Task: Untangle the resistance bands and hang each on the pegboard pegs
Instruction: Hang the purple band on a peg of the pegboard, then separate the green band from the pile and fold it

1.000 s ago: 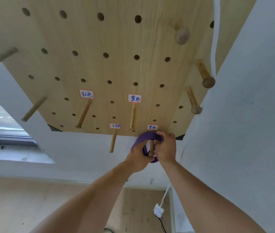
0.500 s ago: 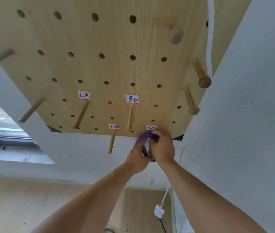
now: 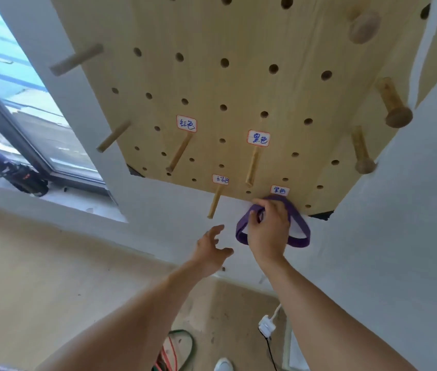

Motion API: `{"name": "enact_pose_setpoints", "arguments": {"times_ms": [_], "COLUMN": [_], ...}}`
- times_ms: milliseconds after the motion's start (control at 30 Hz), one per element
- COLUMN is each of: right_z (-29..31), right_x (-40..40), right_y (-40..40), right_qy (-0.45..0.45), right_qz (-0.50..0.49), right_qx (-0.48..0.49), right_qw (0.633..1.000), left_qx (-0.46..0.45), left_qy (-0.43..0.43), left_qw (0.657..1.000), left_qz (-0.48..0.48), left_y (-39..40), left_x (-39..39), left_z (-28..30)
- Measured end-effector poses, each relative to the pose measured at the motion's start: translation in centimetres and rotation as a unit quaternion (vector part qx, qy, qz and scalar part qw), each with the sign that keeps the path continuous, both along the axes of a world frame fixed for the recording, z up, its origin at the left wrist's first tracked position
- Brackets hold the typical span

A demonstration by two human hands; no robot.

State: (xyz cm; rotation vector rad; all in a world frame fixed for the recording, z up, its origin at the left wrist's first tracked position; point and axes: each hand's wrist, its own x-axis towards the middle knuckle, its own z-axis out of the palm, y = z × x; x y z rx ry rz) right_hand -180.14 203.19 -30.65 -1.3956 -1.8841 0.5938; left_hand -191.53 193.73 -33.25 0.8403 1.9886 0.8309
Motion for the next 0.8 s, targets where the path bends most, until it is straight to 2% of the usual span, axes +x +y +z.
{"name": "enact_pose_setpoints", "arguments": {"times_ms": [67, 167, 333, 467, 567, 667, 800], "right_z": [-0.7, -2.4, -5.9, -9.4, -12.6, -15.4, -19.0], "right_x": [-1.7, -4.2, -7.5, -9.1, -9.7, -9.2, -7.6], "right_y": [-2.3, -5.6, -11.6, -17.9, -23.7, -29.8, -36.5], "right_qy": [0.021, 0.01, -0.139, -0.24, -0.294, -0.322, -0.332], "right_qz": [0.073, 0.181, 0.302, 0.379, 0.411, 0.42, 0.406], "right_qx": [-0.024, -0.117, -0.203, -0.256, -0.326, -0.384, -0.451], "right_qw": [0.997, 0.976, 0.921, 0.856, 0.799, 0.757, 0.722], "left_qx": [-0.009, -0.046, -0.097, -0.146, -0.187, -0.236, -0.267], "left_qy": [-0.003, 0.003, 0.001, -0.011, -0.012, -0.007, -0.043], "left_qw": [0.999, 0.994, 0.98, 0.971, 0.968, 0.963, 0.955], "left_qz": [0.049, 0.101, 0.176, 0.187, 0.166, 0.131, 0.122], "left_y": [-2.7, -8.4, -19.4, -28.3, -34.9, -41.2, -46.8], "left_x": [-1.3, -3.6, -6.7, -8.0, -8.1, -7.4, -6.6], "left_z": [-1.0, -2.5, -5.4, -7.7, -9.5, -11.6, -15.0]}}
